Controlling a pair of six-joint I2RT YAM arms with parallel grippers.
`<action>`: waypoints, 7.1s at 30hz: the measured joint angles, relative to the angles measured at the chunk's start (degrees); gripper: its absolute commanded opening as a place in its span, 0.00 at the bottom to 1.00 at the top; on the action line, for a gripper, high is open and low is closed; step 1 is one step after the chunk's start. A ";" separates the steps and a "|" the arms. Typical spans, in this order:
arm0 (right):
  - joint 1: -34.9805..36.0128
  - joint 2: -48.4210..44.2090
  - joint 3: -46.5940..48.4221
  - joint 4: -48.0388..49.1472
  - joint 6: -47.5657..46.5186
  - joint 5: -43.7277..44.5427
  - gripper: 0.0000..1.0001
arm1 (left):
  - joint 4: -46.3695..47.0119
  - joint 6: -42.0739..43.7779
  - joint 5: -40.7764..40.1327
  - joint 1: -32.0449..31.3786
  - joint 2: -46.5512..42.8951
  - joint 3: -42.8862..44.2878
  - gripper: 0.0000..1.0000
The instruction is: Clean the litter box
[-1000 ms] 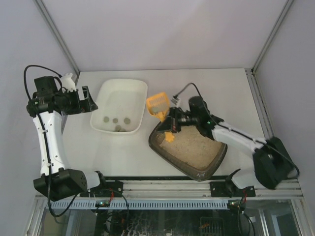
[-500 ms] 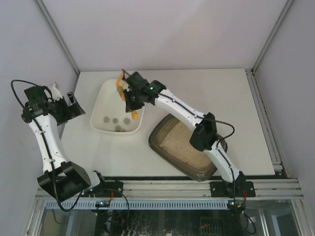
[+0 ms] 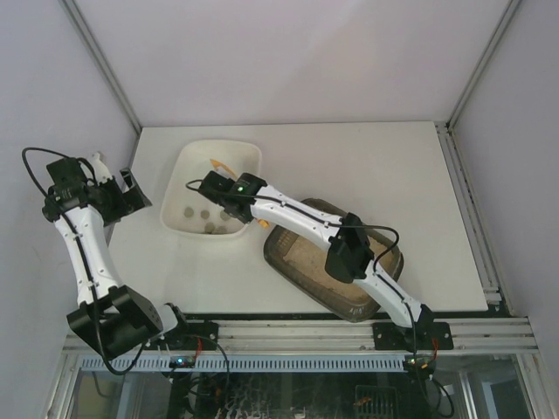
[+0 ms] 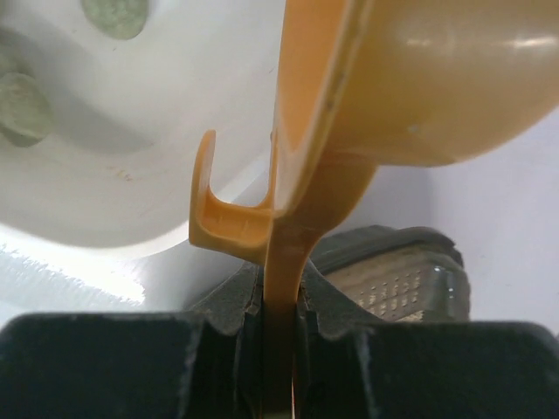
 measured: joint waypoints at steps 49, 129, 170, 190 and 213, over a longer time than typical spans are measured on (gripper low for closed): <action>-22.34 -68.11 -85.57 18.58 -8.11 -28.65 0.00 | 17.81 -6.01 -14.29 -32.15 8.15 0.94 1.00; -43.85 -98.95 -93.96 33.64 -0.98 -36.24 0.00 | 1.77 -58.60 -16.90 -72.74 33.97 8.04 0.08; -44.48 -52.15 -81.35 14.84 20.22 -65.77 0.00 | 24.41 -36.85 -8.24 -65.24 45.05 26.77 0.50; -40.48 -38.69 -75.58 24.04 17.57 -68.70 0.00 | 39.87 -53.72 -5.22 -60.08 46.82 19.56 0.50; -37.03 -32.44 -72.83 30.99 16.11 -67.21 0.00 | 47.43 -59.36 -4.02 -59.63 48.30 15.17 0.50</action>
